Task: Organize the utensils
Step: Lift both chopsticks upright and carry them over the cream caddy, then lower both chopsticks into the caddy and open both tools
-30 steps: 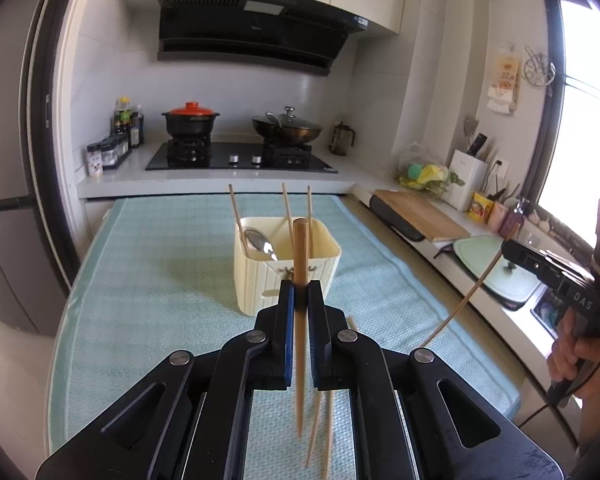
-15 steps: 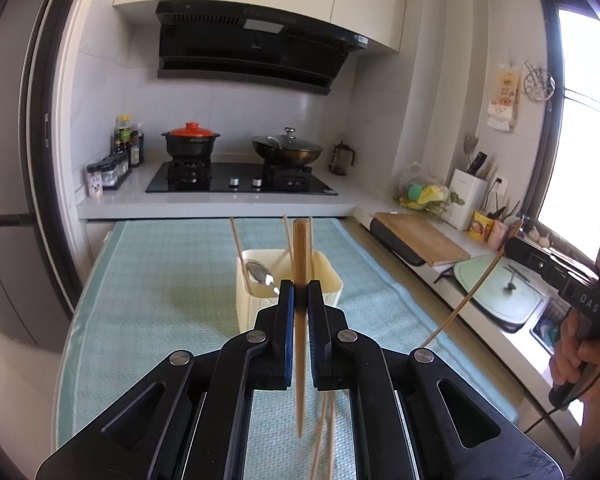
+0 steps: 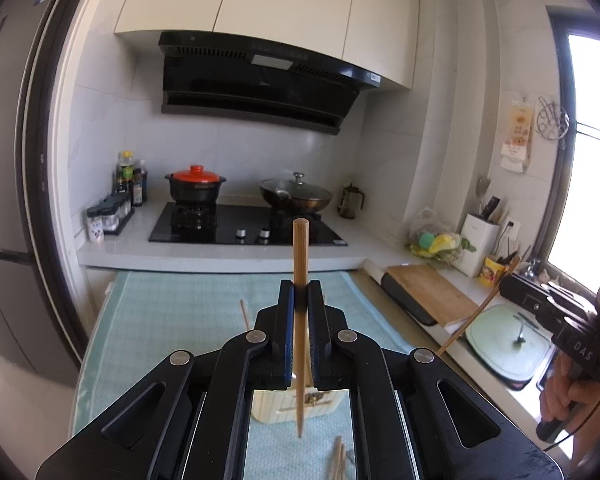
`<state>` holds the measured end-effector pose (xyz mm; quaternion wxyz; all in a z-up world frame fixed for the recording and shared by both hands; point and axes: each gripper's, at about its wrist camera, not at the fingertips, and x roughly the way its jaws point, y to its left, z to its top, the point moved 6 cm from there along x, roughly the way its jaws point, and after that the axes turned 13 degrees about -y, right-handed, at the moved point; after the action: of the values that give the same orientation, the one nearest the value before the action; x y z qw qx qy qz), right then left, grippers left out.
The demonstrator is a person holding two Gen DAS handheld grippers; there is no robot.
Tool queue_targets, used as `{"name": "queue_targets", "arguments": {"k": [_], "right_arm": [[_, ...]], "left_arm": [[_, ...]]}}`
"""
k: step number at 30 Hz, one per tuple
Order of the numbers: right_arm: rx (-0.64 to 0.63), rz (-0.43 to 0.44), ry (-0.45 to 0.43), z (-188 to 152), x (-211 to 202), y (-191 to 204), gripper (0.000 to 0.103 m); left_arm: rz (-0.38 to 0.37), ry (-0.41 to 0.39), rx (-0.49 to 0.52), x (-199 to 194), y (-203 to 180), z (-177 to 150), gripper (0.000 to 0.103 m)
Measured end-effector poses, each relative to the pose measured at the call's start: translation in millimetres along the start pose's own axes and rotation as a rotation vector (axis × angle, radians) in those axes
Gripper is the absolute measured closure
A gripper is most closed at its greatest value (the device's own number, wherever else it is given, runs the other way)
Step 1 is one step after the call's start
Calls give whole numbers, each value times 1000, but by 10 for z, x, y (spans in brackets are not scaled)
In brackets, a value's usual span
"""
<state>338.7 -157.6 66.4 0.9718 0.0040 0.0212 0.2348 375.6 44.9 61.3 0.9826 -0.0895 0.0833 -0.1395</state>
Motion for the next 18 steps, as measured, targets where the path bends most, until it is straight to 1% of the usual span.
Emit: {"name": "queue_targets", "arguments": {"k": [5, 9, 13, 18], "right_arm": [[-19, -6, -8, 108, 398, -30, 97], [-14, -13, 6, 81, 695, -124, 97], [15, -13, 54, -82, 995, -251, 97], [53, -11, 151, -490, 1321, -409, 97]], "left_arm": [[21, -16, -6, 396, 56, 155, 99], [35, -6, -12, 747, 79, 110, 99], [38, 48, -24, 1089, 98, -118, 99], [48, 147, -38, 1449, 174, -554, 99]]}}
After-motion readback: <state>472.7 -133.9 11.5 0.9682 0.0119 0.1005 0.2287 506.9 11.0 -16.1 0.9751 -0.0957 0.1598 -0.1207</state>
